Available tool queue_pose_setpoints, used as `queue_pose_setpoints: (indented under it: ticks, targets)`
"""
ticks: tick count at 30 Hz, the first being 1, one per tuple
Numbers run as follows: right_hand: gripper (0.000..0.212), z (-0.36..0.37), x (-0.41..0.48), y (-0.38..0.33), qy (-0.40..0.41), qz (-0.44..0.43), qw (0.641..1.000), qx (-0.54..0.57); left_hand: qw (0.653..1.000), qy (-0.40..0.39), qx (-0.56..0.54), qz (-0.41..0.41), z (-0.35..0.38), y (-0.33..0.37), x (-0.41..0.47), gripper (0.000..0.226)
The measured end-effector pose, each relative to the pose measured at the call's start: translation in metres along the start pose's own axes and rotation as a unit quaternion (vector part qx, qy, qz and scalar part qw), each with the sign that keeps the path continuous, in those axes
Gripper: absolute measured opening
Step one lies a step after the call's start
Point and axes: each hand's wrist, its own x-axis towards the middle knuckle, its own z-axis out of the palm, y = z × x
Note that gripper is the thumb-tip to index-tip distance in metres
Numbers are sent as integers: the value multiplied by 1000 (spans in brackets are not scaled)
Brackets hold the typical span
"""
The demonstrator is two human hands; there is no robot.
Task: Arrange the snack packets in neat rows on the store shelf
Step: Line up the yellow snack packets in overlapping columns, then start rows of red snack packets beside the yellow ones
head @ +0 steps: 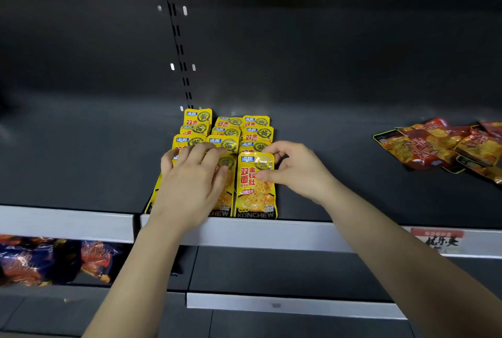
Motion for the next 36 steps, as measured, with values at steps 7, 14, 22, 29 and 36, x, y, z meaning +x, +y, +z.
queue_pose_setpoints:
  ticks: [7,14,22,29,36]
  targets:
    - [50,-2,-3,-2,21,-7,999,-39,1000,6,0,5,0,0,-1,45]
    - [20,-9,-3,-3,41,0,999,17,1000,-2,10,9,-2,2,2,47]
    - [11,-57,-12,-7,65,-31,994,-79,999,-11,24,44,0,29,24,49]
    - [7,-133,-28,21,129,-4,984,-125,989,4,19,146,9,117,81,47]
    - [10,-224,-48,76,193,34,966,-171,974,-14,3,224,31,226,131,52]
